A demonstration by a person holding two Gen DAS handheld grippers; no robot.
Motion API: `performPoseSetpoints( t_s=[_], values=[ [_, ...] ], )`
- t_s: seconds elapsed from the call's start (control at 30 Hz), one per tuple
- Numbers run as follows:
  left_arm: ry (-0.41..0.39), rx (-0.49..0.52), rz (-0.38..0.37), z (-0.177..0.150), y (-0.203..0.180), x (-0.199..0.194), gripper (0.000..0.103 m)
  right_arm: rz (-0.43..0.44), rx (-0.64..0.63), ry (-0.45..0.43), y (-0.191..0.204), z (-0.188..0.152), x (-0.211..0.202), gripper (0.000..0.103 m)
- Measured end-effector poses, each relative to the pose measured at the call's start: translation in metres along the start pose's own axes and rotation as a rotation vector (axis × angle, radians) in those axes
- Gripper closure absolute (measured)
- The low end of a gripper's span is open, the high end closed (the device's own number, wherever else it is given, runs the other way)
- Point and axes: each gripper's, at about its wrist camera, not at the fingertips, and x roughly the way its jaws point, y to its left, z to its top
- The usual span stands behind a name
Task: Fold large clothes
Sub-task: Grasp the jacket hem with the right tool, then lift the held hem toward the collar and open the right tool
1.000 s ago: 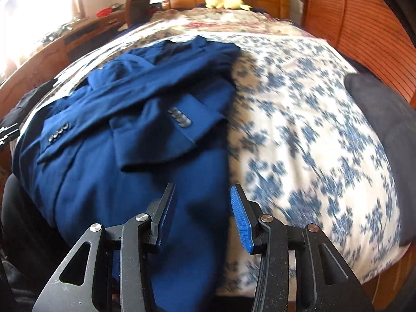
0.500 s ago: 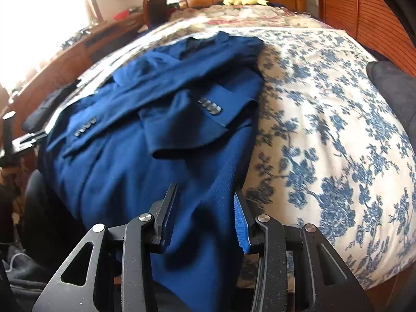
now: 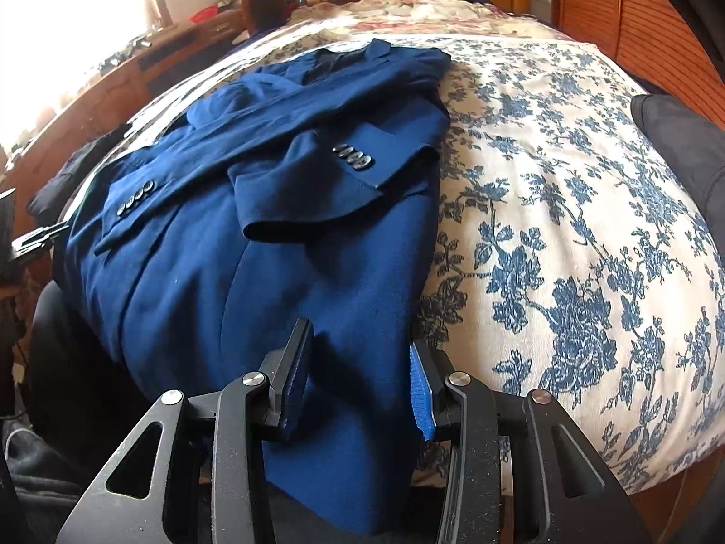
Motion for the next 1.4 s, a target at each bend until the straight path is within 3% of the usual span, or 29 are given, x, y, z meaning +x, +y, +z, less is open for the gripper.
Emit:
performPoseSetpoints(
  t_s=[0.17,0.2,0.23,0.3,0.37,0.73,0.83,0.93,1.13,1.4],
  values=[
    [0.017,0.023,-0.04,-0.009,-0.012,-0.001,0.07,0.014,0.014,0.003,-0.001,-0.002,0.003,0.064],
    [0.016,0.026,-0.035,-0.009,-0.013,-0.002,0.078,0.017,0.014,0.0,0.0,-0.002,0.003,0.065],
    [0.012,0.024,-0.025,-0.009,-0.014,-0.003,0.091,0.017,0.01,-0.012,0.001,-0.002,0.003,0.072],
    [0.012,0.02,-0.031,-0.007,-0.014,-0.006,0.095,0.024,0.009,-0.036,0.002,-0.001,0.0,0.084],
    [-0.001,0.02,-0.042,-0.004,-0.015,-0.011,0.096,0.04,0.019,-0.058,0.001,0.0,-0.002,0.088],
    [-0.052,0.033,-0.08,0.016,-0.028,-0.031,0.1,0.07,0.038,-0.028,-0.006,-0.003,0.008,0.087],
    [-0.103,-0.002,-0.059,0.031,-0.028,-0.045,0.101,0.102,0.036,-0.036,-0.005,0.001,0.003,0.098],
    [-0.177,-0.015,-0.083,0.049,-0.03,-0.067,0.101,0.14,0.031,-0.101,0.0,0.015,-0.013,0.1],
    [-0.275,0.071,-0.087,0.102,-0.051,-0.114,0.101,0.23,0.014,-0.31,0.022,0.068,-0.066,0.1],
    [-0.406,0.12,-0.084,0.158,-0.068,-0.166,0.102,0.239,-0.061,-0.48,0.051,0.122,-0.127,0.1]
  ],
)
